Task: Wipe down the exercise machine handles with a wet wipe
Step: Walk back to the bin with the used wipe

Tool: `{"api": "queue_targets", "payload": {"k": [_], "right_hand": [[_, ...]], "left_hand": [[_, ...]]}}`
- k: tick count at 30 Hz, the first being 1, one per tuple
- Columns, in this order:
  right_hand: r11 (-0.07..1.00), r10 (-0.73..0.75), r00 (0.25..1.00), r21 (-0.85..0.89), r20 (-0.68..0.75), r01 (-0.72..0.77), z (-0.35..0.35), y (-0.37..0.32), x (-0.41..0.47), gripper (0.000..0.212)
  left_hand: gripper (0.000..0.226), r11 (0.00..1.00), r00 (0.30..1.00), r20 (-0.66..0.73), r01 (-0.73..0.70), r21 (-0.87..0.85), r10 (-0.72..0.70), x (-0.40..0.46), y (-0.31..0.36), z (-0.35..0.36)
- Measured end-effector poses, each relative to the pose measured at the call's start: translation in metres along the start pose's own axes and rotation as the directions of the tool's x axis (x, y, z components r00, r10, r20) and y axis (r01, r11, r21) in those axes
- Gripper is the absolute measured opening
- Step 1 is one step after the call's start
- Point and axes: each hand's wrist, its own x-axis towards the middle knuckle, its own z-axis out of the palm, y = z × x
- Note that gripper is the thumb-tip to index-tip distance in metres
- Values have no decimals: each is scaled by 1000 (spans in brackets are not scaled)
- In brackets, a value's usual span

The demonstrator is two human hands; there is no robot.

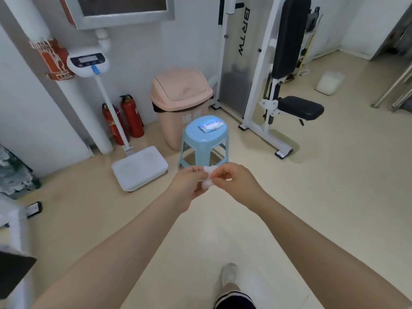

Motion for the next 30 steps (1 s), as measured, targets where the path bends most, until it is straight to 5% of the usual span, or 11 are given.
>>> {"api": "queue_targets", "payload": {"k": [5, 9, 14, 21, 25, 30], "right_hand": [[999, 7, 999, 37, 43, -9, -32, 35, 140, 23], [999, -21, 977, 43, 210, 12, -67, 45, 255, 16], [1000, -28, 922, 11, 386, 26, -101, 43, 381, 16], [950, 50, 904, 260, 424, -174, -101, 51, 511, 16], [796, 186, 882, 459, 434, -394, -88, 61, 593, 10], [800, 325, 873, 388, 363, -458, -49, 78, 718, 22]], "left_hand": [[15, 995, 997, -7, -70, 76, 70, 123, 38, 10], [14, 997, 997, -23, -79, 4, 79, 219, 84, 26], [18, 995, 976, -197, -97, -15, 92, 320, 137, 36], [16, 996, 976, -200, -77, 54, 86, 431, 185, 13], [22, 980, 968, -206, -110, 168, 144, 512, 211, -6], [25, 947, 975, -113, -153, 282, 191, 640, 238, -44]]}}
